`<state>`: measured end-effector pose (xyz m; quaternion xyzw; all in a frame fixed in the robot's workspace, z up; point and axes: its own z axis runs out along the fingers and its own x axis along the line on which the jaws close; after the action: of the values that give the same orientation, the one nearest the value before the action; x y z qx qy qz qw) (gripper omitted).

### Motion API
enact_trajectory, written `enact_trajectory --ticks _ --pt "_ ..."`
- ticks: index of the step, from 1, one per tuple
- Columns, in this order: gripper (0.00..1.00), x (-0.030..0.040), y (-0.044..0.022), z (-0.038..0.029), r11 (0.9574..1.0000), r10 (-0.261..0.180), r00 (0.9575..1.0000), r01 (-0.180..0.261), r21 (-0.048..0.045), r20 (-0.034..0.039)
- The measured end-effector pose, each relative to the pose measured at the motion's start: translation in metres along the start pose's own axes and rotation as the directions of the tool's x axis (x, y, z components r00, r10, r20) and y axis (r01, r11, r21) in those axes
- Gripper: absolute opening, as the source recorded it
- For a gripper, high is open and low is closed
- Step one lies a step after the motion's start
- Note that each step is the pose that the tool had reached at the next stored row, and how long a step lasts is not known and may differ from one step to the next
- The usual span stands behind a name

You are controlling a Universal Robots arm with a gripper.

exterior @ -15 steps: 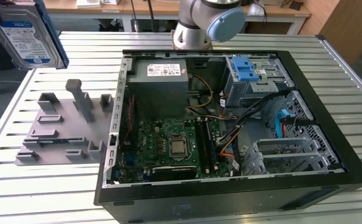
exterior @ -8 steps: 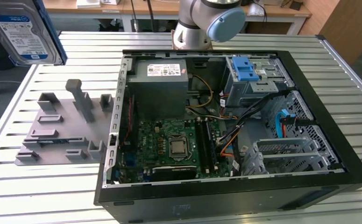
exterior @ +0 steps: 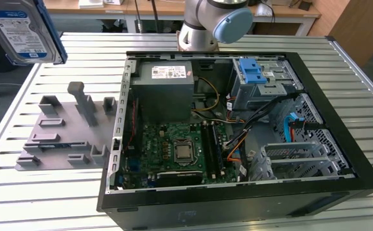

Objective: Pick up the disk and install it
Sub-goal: 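Pick up the disk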

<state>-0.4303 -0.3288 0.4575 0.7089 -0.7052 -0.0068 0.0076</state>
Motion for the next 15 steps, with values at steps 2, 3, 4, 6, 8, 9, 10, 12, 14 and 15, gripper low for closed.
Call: enact_trajectory --ticks 2,3,4,6,8,9,10,12,14,15 --pt "0.36 0.0000 0.0001 -0.0001 1.0000 0.000 1.0000 0.000 -0.0001 -0.0011" --pt "0.36 0.0000 0.0001 -0.0001 1.0000 0.000 1.0000 0.000 -0.0001 -0.0012" --pt "0.36 0.0000 0.0001 -0.0001 1.0000 0.000 1.0000 0.000 -0.0001 -0.0012" --pt "0.36 0.0000 0.0001 -0.0001 1.0000 0.000 1.0000 0.000 -0.0001 -0.0013" --pt "0.36 0.0000 0.0002 -0.0002 1.0000 0.000 1.0000 0.000 -0.0003 0.0023" --pt "0.36 0.0000 0.0002 -0.0001 1.0000 0.000 1.0000 0.000 0.0001 0.0071" --pt "0.36 0.0000 0.0001 -0.0001 1.0000 0.000 0.9999 0.000 0.0000 0.0136" --pt "0.36 0.0000 0.0001 -0.0002 1.0000 0.000 0.9997 0.000 0.0000 0.0238" --pt "0.36 -0.0001 0.0001 -0.0002 1.0000 0.000 0.9996 0.000 0.0000 0.0272" --pt "0.36 -0.0001 0.0001 -0.0002 1.0000 0.000 0.9996 0.000 0.0001 0.0277"
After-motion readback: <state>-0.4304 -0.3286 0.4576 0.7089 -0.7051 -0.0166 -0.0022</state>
